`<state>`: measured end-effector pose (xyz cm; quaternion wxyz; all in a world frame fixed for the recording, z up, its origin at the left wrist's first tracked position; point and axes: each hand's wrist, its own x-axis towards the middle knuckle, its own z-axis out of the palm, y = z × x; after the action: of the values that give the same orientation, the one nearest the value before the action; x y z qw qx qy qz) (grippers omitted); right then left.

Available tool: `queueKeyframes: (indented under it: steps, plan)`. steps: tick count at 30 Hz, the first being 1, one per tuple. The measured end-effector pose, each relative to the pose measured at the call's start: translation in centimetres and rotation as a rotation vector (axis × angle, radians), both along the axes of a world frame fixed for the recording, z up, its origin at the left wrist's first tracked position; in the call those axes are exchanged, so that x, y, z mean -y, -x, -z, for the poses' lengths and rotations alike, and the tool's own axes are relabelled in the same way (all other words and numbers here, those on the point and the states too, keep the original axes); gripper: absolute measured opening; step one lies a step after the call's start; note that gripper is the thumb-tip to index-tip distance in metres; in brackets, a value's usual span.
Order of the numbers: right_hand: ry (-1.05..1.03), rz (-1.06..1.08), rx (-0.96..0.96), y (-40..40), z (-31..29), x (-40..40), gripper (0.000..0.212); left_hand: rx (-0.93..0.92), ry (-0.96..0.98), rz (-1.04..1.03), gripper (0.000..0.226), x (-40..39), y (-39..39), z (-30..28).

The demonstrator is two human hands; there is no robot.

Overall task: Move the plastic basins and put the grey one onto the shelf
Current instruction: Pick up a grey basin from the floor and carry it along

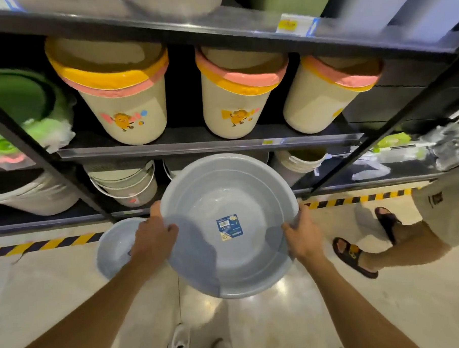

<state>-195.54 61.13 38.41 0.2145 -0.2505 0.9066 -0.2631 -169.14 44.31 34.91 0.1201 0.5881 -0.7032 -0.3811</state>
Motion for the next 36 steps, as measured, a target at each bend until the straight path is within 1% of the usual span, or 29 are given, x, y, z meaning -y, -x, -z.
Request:
queueKeyframes:
  steps: [3,5,8,10,14,19,22,26,30,32,34,36]
  plan:
    - [-0.022,-0.043,-0.003,1.9,6.3,1.2,0.052,0.068,0.012,0.034,0.06,0.8,1.2,6.3]
    - [-0.024,-0.041,0.004,3.3,11.9,1.8,0.051,0.096,0.013,0.072,0.057,1.2,2.1,11.2]
    - [-0.04,-0.032,0.024,5.0,21.6,2.8,0.047,0.145,0.005,0.056,0.054,1.8,3.7,19.9]
    - [-0.037,-0.022,0.032,5.7,28.3,3.2,0.05,0.152,-0.005,0.03,0.051,2.1,4.5,26.4]
    - [-0.039,-0.067,0.072,7.1,40.3,3.7,0.058,0.15,-0.021,0.044,0.051,2.6,5.0,38.5]
    - [-0.056,-0.084,0.074,7.4,50.9,3.4,0.057,0.208,-0.028,0.035,0.048,2.7,4.5,49.0]
    - [-0.073,-0.113,0.076,7.0,55.5,3.2,0.056,0.214,-0.023,0.075,0.044,2.9,4.0,53.6]
    - [-0.076,-0.124,0.063,7.1,59.3,3.5,0.056,0.227,0.025,0.091,0.045,3.3,3.7,57.6]
    - [-0.099,-0.153,0.015,7.4,62.3,3.5,0.056,0.242,0.066,0.086,0.046,2.9,3.5,60.2]
    - [-0.128,-0.163,-0.013,7.4,63.3,3.3,0.056,0.266,0.052,0.086,0.049,2.5,3.5,61.4]
    - [-0.161,-0.177,-0.085,7.4,63.8,3.0,0.056,0.285,0.023,0.085,0.051,2.3,3.6,62.4]
    - [-0.21,-0.187,-0.135,7.4,64.3,3.0,0.058,0.26,-0.005,0.074,0.047,2.2,3.7,63.1]
